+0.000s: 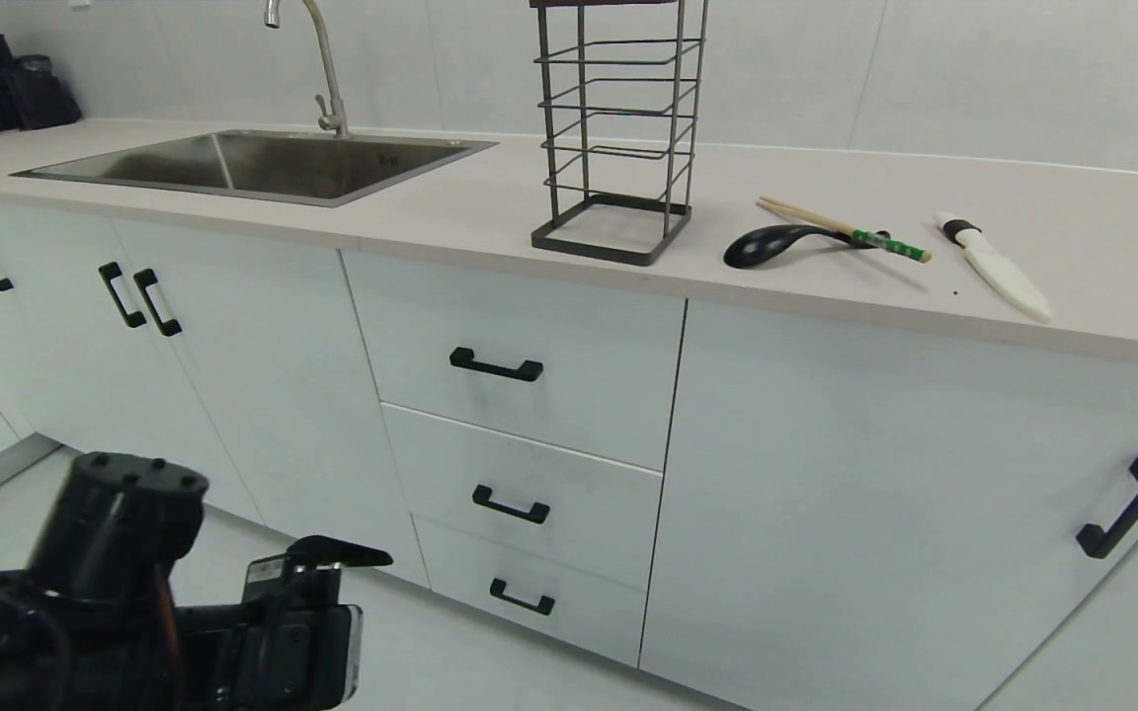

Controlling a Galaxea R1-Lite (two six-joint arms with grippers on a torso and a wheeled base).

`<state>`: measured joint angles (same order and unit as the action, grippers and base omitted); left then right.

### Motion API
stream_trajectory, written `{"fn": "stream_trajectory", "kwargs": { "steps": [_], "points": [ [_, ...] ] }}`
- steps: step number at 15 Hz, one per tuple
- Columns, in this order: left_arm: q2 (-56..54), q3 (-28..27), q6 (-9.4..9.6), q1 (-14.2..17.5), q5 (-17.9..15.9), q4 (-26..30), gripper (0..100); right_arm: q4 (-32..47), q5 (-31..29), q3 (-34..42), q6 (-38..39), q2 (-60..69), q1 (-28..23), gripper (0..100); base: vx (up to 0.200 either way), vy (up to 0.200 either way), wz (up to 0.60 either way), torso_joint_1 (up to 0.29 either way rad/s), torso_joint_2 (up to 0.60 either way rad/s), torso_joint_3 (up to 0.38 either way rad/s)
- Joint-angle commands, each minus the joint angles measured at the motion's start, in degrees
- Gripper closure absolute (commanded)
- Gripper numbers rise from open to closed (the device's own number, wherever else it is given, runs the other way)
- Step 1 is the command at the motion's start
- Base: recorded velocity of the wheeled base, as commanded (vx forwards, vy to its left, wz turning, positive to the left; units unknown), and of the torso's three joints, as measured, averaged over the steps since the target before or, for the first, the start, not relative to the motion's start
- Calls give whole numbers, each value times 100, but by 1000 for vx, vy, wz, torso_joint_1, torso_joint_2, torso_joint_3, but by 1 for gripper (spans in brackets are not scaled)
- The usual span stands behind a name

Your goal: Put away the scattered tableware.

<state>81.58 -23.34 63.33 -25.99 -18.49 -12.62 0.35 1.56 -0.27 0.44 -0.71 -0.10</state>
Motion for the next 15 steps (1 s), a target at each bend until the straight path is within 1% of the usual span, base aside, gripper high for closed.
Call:
{"fn": "stream_trajectory", "kwargs": {
  "steps": [1, 4, 7, 10, 12, 14, 15],
  "points": [
    [1325, -601, 936, -38, -5, -30, 0, 0, 2, 0, 0, -8, 1, 100, 0, 0, 0, 0, 0, 0],
    [1712, -645, 953, -20, 48, -153, 0, 0, 2, 0, 0, -8, 1, 100, 0, 0, 0, 0, 0, 0],
    [2363, -1032, 953, 85, 109, -408, 0, 0, 2, 0, 0, -8, 1, 100, 0, 0, 0, 0, 0, 0],
    [2987, -1515, 979, 235, 109, -452, 0, 0, 2, 0, 0, -8, 10, 100, 0, 0, 0, 0, 0, 0],
    [3382, -1761, 988, 244, 109, -505, 0, 0, 2, 0, 0, -8, 1, 100, 0, 0, 0, 0, 0, 0],
    [3663, -1902, 979, 244, 118, -689, 0, 0, 2, 0, 0, -8, 1, 100, 0, 0, 0, 0, 0, 0],
    [3848, -2078, 979, 235, 127, -751, 0, 0, 2, 0, 0, -8, 1, 100, 0, 0, 0, 0, 0, 0]
  ]
}}
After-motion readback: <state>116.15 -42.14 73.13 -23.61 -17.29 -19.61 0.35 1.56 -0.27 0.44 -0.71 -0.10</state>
